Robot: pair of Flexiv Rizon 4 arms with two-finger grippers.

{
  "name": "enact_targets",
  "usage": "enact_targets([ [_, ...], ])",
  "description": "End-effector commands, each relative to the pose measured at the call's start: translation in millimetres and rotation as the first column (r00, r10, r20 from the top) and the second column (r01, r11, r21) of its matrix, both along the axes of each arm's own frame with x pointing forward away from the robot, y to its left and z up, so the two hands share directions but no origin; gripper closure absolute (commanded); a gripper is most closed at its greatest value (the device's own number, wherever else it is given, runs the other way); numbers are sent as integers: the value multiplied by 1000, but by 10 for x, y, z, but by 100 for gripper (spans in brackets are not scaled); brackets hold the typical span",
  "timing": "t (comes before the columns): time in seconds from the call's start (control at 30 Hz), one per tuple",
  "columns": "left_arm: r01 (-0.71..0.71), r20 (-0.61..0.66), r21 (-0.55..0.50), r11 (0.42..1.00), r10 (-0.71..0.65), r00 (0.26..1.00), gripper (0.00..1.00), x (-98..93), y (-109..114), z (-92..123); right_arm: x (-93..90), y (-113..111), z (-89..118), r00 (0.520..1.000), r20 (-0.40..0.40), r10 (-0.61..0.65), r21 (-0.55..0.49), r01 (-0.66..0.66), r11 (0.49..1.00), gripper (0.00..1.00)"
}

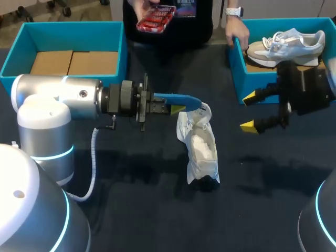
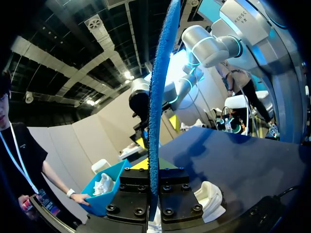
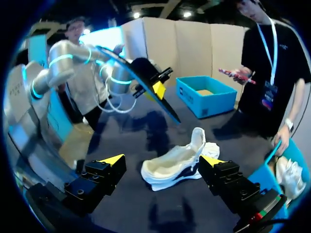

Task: Take the shoe out of the shoebox, open the shoe tongue, remove and reinsert the insole, then place the shoe into the shoebox

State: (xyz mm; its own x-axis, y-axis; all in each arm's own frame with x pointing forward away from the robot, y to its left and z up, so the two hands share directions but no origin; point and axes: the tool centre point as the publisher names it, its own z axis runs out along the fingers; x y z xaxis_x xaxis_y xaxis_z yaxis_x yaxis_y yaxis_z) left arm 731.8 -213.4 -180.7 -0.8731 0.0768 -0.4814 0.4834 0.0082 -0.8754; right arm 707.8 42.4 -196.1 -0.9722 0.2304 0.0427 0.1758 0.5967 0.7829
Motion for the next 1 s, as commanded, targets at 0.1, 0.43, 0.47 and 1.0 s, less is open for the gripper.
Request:
enact_targets([
  [0.1, 1, 0, 3, 1000, -1, 1000, 100, -4, 1, -1, 52, 15, 5, 995, 79, 62, -99, -54, 994, 0],
  [0.43, 1, 0, 3, 1000, -1, 1000, 100, -4, 1, -1, 68, 21, -52, 994, 87, 73, -112, -63, 992, 0],
  [0.47, 1, 0, 3, 1000, -1, 1000, 100, -4, 1, -1, 100, 8, -139, 992, 102, 72, -178, -53, 983, 0],
  [1.0, 1, -137, -59, 998, -9, 991, 100, -415, -233, 68, 175, -186, -706, 975, 206, 82, -283, -22, 959, 0],
])
